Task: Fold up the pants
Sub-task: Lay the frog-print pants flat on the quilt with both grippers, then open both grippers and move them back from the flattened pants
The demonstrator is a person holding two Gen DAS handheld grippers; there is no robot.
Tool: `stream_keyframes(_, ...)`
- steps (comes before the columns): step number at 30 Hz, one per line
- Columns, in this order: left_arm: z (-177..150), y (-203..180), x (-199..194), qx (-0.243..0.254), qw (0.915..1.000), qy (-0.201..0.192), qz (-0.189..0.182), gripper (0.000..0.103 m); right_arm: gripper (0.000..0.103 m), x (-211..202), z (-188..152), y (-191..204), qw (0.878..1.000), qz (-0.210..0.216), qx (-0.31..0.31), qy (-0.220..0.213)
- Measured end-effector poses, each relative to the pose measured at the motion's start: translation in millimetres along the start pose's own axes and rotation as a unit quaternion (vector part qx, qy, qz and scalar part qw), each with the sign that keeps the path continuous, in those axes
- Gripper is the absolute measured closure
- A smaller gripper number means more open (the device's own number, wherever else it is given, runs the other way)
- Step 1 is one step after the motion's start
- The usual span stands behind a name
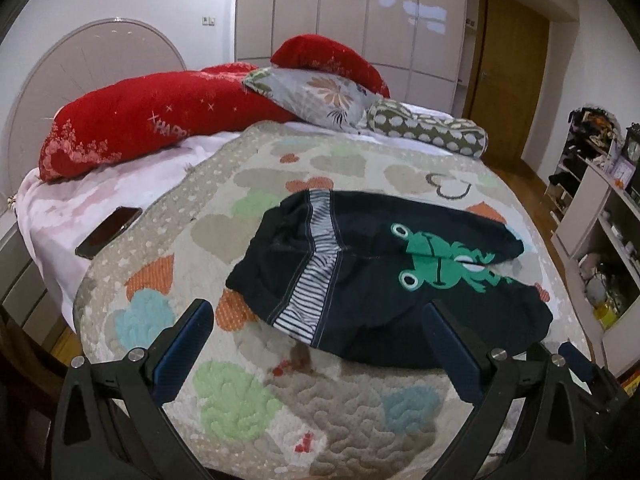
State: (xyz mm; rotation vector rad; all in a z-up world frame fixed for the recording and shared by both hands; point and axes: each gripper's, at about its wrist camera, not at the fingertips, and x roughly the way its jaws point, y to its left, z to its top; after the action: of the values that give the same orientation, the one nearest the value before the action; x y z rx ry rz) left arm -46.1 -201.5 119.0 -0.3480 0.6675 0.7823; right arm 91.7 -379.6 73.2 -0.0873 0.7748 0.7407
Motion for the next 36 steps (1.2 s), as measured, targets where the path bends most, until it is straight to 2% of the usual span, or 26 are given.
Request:
stream_keyframes(15, -10, -2, 20, 0.007, 0.9989, 0.046, -0.001, 0.000, 0.032, 13, -6, -7, 0.999, -0.002, 0.022, 0.028)
stream_keyframes(33, -16, -1, 31, 0.003, 0.9979, 0.063, -0.010, 0.000, 0.032, 21, -13, -7, 0.999, -0.006, 0.023, 0.049)
stream_keyframes(36, -18, -3, 41, 0.003, 0.9967, 0.079, -0.015, 0.000, 0.031, 23, -15, -8, 0.998, -0.010, 0.025, 0.054)
